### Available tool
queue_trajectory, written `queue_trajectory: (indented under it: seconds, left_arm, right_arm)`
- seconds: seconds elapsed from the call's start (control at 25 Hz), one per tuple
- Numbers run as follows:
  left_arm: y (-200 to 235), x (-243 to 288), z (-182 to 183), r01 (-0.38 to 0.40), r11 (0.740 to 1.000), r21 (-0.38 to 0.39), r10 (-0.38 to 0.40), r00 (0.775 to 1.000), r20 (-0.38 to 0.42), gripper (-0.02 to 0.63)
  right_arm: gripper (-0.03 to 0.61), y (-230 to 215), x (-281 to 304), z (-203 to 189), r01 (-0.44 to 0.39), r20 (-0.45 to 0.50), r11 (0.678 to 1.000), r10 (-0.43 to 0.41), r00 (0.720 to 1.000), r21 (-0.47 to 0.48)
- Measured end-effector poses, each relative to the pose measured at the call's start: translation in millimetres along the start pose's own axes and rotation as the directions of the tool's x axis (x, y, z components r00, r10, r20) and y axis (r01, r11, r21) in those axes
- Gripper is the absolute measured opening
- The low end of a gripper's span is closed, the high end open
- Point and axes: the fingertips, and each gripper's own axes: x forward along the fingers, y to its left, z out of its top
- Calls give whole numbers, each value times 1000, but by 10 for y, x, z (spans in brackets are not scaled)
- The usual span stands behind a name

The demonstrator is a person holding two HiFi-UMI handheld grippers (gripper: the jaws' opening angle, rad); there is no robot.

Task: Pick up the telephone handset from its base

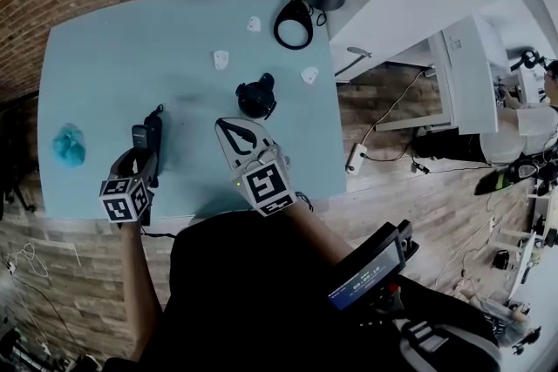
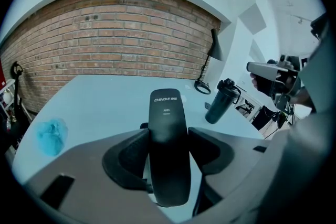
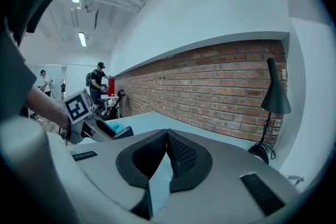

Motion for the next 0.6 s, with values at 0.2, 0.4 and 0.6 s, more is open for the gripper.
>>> queue_trajectory:
  seconds: [0.2,0.4,0.6]
  left_arm:
    - [11,-147,-15,4,1000,-6,-4,1000,10,264]
    - [30,-282,-61,22,1000,14,-22,999,42,264]
    - [-20,-451,-108,23,999,38,-25,997,68,262]
  right_arm:
    - [8,133,60,23,-21,-14,1000,21,1000,1]
    - [8,327,137,8,-42,-17,999,42,999,-6]
    - [8,536,158,13,-69,-15,998,69,997,-11]
